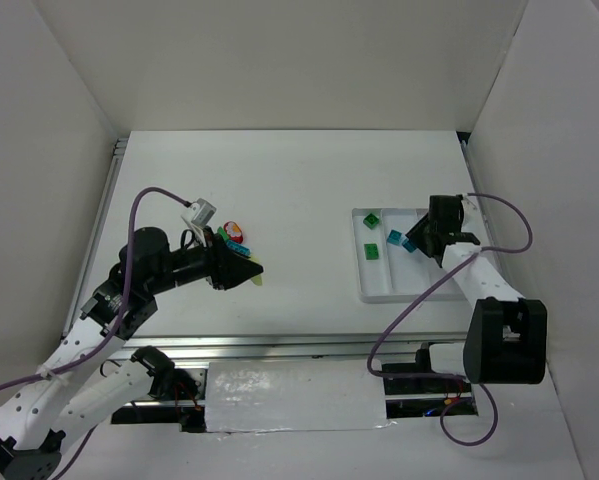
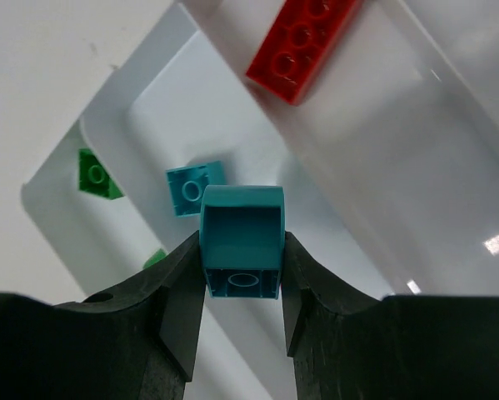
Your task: Sort the legos into containers by color
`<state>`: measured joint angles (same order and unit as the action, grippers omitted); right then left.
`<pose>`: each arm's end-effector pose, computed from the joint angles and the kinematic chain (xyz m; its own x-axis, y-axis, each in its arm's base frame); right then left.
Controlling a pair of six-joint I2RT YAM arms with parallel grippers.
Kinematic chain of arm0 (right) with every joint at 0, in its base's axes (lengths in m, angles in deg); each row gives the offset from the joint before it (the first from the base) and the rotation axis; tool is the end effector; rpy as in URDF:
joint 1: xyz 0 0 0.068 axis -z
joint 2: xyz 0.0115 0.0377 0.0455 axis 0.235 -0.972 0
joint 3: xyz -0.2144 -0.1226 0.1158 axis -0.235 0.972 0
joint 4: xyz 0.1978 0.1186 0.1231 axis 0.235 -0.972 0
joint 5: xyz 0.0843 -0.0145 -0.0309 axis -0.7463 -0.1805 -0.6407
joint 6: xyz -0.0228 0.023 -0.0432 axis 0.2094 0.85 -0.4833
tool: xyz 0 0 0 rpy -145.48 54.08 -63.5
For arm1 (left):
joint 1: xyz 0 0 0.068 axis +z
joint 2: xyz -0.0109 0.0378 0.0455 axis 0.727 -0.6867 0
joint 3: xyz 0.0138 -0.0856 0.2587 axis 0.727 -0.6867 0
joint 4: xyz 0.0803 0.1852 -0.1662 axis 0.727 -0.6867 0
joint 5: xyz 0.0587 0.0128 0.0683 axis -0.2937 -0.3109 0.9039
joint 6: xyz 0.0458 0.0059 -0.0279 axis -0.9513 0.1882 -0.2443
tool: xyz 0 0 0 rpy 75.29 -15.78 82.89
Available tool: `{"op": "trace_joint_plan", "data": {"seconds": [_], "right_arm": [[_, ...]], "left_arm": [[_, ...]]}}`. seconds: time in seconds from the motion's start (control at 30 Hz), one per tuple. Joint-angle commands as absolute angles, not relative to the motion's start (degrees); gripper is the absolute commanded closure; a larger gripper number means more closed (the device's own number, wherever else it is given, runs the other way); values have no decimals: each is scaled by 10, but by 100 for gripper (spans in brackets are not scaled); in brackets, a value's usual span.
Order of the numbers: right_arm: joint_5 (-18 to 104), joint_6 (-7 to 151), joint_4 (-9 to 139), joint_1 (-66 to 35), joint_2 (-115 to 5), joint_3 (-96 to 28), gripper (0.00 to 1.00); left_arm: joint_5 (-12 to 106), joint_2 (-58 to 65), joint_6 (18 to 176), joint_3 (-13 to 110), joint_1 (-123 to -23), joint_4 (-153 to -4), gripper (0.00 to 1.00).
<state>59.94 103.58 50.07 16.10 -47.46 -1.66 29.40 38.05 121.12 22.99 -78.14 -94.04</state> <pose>0.2622 -0.0170 0.2161 -0.4690 0.6334 -0.6155 0.5634 0.7513 0.3438 0.1296 -0.0976 0.3561 -0.5853 -0.2630 -0.7670 0.6103 0.4800 -0.6303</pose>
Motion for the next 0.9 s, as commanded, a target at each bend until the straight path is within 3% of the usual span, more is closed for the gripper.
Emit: {"op": "trace_joint_plan", "data": {"seconds": [0.0,0.07,0.13,0.2,0.33,0.4,0.43,0.6,0.7,0.87], "right_arm": [[657,1047,487,161,-509,-46,96],[654,1052,481,161,-530,-54,90],[643,1053,484,161,-534,-53,55],[632,1059,491,161,-533,-43,33],[592,1054,507,161,-519,-31,26],[578,1053,514,161,-508,-27,18],[556,1049,521,161,-505,-23,6],[514,1042,519,161,-482,-22,5],[391,1024,578,154,-386,24,0],[-5,989,743,63,-274,70,0]], "left_arm": [[288,377,1202,225,-779,-920,100],[288,376,1204,222,-778,-917,100],[288,373,1204,218,-778,-919,100],[289,372,1202,218,-778,-921,100],[291,366,1202,218,-778,-921,100],[289,359,1204,218,-779,-918,99],[287,357,1206,218,-778,-917,98],[285,347,1217,218,-779,-900,97],[263,345,1236,210,-778,-857,98],[164,337,1289,190,-778,-733,100]]}}
